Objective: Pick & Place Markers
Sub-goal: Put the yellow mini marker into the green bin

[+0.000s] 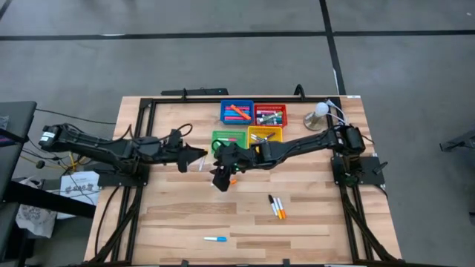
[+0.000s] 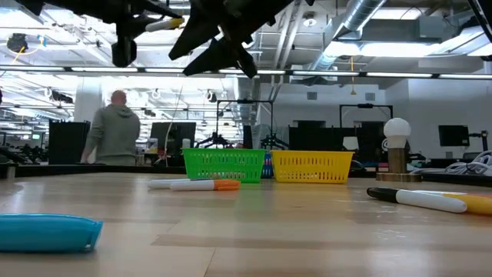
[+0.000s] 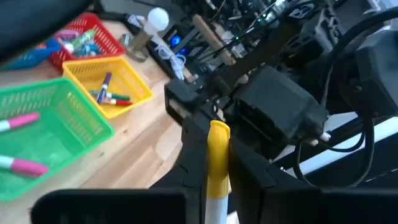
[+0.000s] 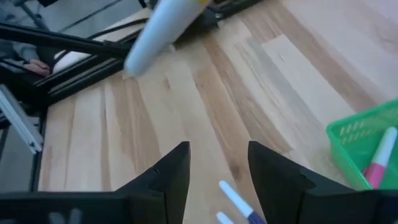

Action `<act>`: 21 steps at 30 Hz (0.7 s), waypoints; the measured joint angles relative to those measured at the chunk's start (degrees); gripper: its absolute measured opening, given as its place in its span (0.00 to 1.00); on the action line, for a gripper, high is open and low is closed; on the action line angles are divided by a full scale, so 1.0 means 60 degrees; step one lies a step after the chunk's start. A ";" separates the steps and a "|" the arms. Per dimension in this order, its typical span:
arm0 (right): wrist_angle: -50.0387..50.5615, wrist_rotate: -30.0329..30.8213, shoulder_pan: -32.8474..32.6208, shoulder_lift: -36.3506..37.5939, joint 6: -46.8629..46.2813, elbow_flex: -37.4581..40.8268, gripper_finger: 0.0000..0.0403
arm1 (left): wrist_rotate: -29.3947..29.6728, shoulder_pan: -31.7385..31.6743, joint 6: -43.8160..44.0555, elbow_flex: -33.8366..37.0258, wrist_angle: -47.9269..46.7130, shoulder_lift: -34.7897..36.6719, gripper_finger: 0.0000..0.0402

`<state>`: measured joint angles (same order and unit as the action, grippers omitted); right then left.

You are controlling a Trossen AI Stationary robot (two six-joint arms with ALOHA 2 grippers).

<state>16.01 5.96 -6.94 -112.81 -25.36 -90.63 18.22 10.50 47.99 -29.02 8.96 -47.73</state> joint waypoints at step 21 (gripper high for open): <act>-0.1092 -0.2898 0.0297 0.0000 -0.0003 0.0000 0.27 | -0.0297 0.0000 -0.1158 -0.0007 0.1934 -0.0977 0.11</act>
<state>9.46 -11.43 -5.16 -112.81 -25.38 -90.63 16.43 10.50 41.04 -29.06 20.57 -53.59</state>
